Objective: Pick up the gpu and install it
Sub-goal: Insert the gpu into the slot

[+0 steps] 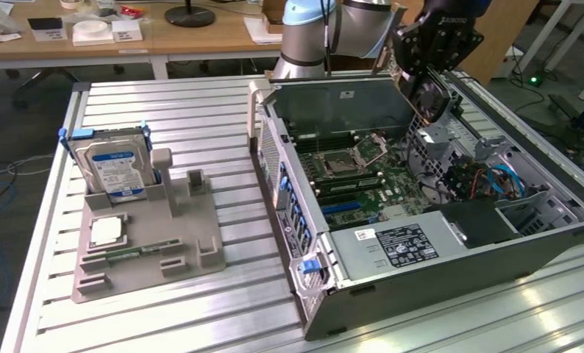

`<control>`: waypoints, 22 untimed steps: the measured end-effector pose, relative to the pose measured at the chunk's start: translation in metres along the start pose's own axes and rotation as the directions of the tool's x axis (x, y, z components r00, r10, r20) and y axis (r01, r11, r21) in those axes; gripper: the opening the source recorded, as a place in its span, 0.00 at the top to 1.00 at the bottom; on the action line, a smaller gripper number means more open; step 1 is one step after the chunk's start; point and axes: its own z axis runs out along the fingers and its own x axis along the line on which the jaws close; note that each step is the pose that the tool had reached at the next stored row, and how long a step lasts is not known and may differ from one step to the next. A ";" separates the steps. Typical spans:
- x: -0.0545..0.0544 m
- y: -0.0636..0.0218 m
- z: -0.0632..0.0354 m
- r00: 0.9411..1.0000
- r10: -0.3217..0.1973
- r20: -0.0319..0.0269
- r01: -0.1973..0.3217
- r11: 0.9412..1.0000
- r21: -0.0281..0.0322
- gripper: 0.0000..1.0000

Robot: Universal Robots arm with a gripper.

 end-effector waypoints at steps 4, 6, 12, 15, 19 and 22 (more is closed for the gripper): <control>0.000 0.0000 0.0000 0.998 -0.068 -0.002 0.068 0.998 0.001 0.72; 0.000 0.0000 0.0000 0.994 -0.105 -0.002 0.105 0.994 0.001 0.72; 0.000 0.0000 0.0000 0.978 -0.210 -0.005 0.210 0.978 0.002 0.72; 0.000 0.0000 0.0000 0.965 -0.262 -0.006 0.262 0.965 0.002 0.72; 0.000 0.0000 0.0000 0.946 -0.325 -0.008 0.325 0.946 0.003 0.72; 0.000 0.0000 0.0000 0.927 -0.374 -0.009 0.374 0.927 0.003 0.72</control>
